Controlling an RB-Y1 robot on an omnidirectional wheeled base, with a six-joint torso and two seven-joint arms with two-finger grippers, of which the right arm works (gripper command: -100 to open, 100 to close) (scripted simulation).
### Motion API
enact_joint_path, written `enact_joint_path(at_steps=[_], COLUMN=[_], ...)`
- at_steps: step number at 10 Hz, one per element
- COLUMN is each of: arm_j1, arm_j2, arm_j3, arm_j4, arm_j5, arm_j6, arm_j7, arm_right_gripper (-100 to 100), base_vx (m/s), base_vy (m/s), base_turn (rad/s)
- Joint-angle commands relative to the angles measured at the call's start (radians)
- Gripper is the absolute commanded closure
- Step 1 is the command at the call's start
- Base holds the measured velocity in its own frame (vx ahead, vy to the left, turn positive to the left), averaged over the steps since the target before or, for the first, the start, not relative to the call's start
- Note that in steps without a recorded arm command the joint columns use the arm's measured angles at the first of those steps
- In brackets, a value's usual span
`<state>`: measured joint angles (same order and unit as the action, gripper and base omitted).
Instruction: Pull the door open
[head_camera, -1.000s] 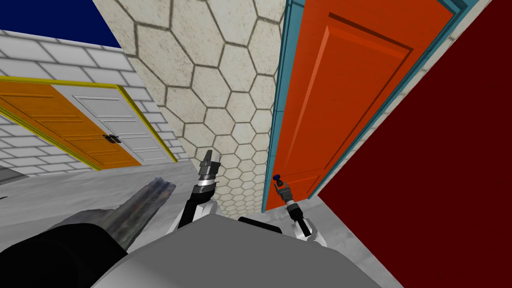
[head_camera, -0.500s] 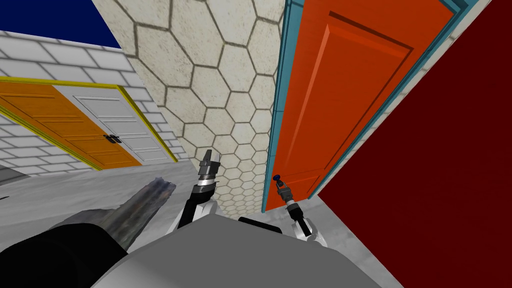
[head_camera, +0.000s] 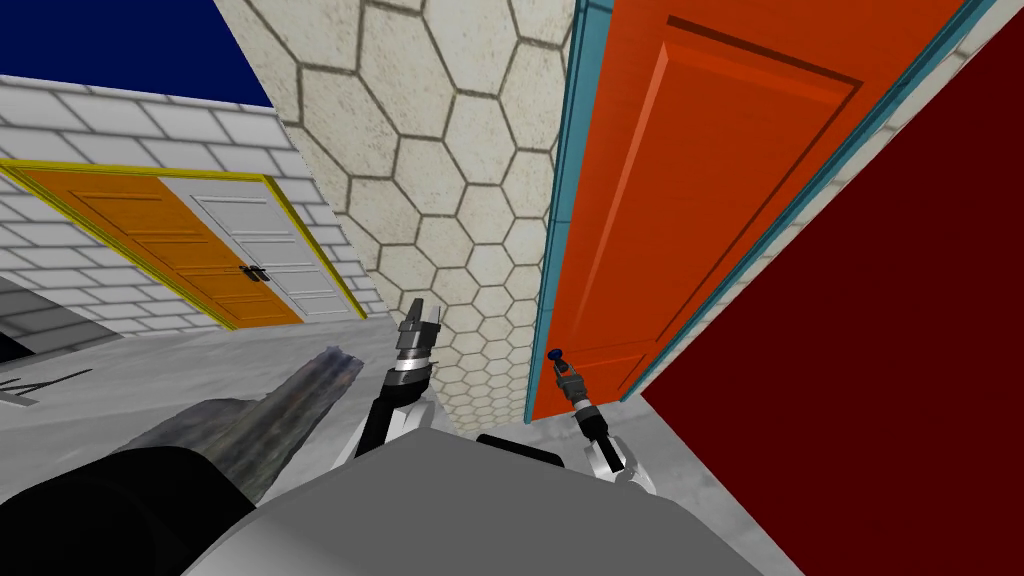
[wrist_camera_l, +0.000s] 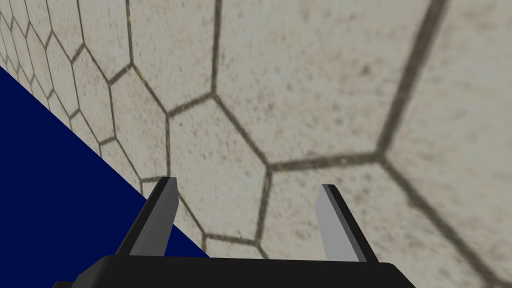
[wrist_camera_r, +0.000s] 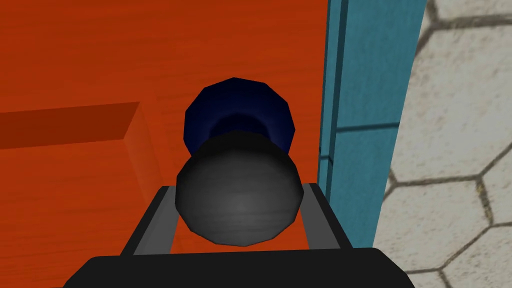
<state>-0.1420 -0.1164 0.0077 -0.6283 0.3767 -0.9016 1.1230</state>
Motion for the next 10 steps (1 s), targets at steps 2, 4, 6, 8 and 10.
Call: enact_joint_path(at_steps=[2,4,6,8,10], arm_j1=[0.005,0.007,0.009,0.011,0.013], arm_j2=[-0.001,-0.003,-0.007,-0.011,-0.015], arm_j3=[0.006,0.009,0.012,0.016,0.02], arm_j4=[0.001,0.0,-0.002,-0.003,-0.005], arm_j5=[-0.02,-0.035,-0.057,-0.079,-0.104], arm_j6=[0.001,0.002,0.003,0.004,0.005], arm_j7=[-0.049,-0.084,-0.133,-0.182,-0.238], arm_right_gripper=[100,100,100,100,100], base_vx=[-0.039,-0.046,-0.047,-0.052,-0.053], base_vy=[-0.031,-0.022,-0.027,-0.036,-0.032], base_turn=[0.09,0.092,0.111,0.12,0.122])
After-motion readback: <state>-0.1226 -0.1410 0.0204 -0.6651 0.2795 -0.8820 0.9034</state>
